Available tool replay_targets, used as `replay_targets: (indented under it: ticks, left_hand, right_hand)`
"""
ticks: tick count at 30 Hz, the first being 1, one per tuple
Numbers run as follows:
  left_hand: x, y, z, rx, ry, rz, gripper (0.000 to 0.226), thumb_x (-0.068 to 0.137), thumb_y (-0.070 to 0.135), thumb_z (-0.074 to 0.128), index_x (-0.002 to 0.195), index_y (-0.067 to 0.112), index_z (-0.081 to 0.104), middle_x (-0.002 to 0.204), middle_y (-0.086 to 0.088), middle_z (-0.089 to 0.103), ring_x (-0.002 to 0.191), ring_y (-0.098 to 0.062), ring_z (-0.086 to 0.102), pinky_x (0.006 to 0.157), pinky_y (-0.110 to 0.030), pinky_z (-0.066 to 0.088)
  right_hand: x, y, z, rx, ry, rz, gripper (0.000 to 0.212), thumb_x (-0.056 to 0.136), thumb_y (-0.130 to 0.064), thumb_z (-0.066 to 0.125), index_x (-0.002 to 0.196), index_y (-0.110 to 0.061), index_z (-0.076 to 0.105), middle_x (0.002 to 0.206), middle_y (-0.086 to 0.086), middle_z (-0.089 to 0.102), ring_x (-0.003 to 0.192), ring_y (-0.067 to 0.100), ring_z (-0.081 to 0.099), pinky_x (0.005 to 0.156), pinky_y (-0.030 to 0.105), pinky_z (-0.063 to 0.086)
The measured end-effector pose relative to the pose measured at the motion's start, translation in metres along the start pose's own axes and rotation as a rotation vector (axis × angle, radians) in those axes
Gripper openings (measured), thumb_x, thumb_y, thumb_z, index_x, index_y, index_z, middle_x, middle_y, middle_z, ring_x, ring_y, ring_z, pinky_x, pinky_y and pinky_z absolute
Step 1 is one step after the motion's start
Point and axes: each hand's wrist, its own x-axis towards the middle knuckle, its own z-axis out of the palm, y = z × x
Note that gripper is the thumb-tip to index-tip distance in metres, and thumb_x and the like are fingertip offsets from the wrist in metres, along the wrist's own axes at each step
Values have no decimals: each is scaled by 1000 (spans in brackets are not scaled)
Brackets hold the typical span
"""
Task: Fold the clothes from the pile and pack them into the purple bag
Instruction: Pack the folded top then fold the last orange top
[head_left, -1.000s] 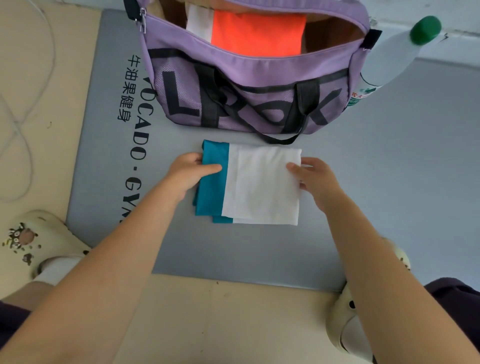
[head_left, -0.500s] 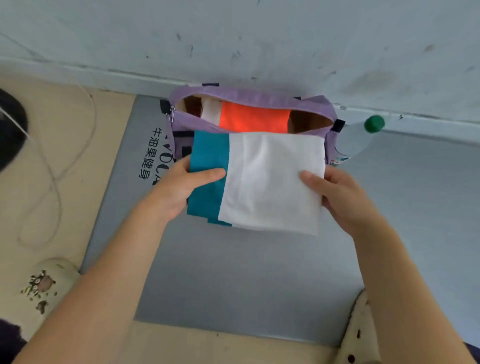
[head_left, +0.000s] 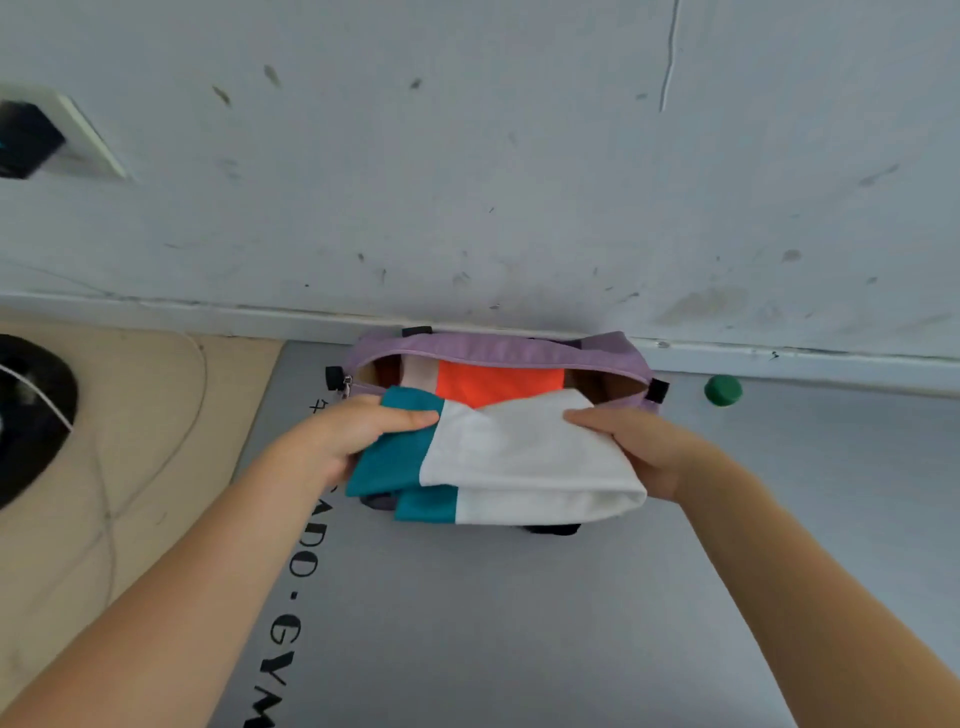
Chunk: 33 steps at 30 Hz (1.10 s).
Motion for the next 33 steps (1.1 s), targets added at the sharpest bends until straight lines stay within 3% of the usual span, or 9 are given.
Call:
replay_targets:
  ticks: [3,7,11,16,20,23,26,29,33]
  left_hand:
    - [21,0,5,-49,95,22,22,78,13,76,99,9,71,95,-10,76,78,-21,74,62,-30,57]
    - [56,19,10,-123,279,186,25,84,12,75,108,13,68,104,-8,74,90,-24,72,68,-36,58]
    - [74,14,7,172,505,354,21,84,19,74,103,22,64,100,5,68,95,-18,65,77,-34,54]
    - [74,4,2,1041,560,423,32,91,39,62,100,8,58,92,-3,62,84,-24,59,72,-38,49]
    - [51,-13,5,1448,640,637,50,93,60,44,78,13,47,68,-2,55,67,-27,58,70,-35,38]
    - [29,-25,7,1486,723,721,50,92,64,39,82,15,46,63,0,58,59,-25,54,76,-39,37]
    - [14,-32,4,1444,768,704,50,90,64,41,92,15,47,67,5,57,60,-21,53,74,-39,34]
    - [8,-27,-4,1352,687,719,45,89,61,46,87,17,49,72,8,56,66,-21,54,70,-36,33]
    - [4,-17,-11,1285,515,714,44,87,69,39,71,30,52,66,12,56,63,-10,54,56,-28,41]
  right_hand:
    - [17,-3,8,48,162,-5,29,94,-28,61,113,-6,64,99,10,75,86,24,73,63,30,57]
    - [46,-24,12,115,314,-151,38,86,-25,72,117,-5,63,109,13,71,97,28,69,74,37,59]
    - [64,-17,13,12,308,-218,38,83,-13,74,119,-4,64,116,13,69,101,29,68,82,41,58]
    - [67,-5,10,-788,522,-326,41,88,-47,64,107,-11,60,94,-1,64,87,19,59,67,26,46]
    - [48,8,9,-1336,599,-201,68,83,-80,29,74,-16,51,73,-3,54,86,23,51,91,44,32]
    - [33,18,8,-1430,598,-253,68,81,-81,28,63,-18,44,70,-3,46,89,22,42,91,44,34]
    - [18,20,2,-1267,565,-462,62,81,-73,49,60,-17,36,66,-3,40,79,19,39,69,28,36]
    - [3,13,-10,-1141,520,-587,59,81,-65,60,66,-9,52,65,4,50,65,23,45,54,25,32]
    - [-5,7,-20,-1297,413,-554,59,78,-70,55,71,-12,58,70,5,59,64,19,53,59,30,43]
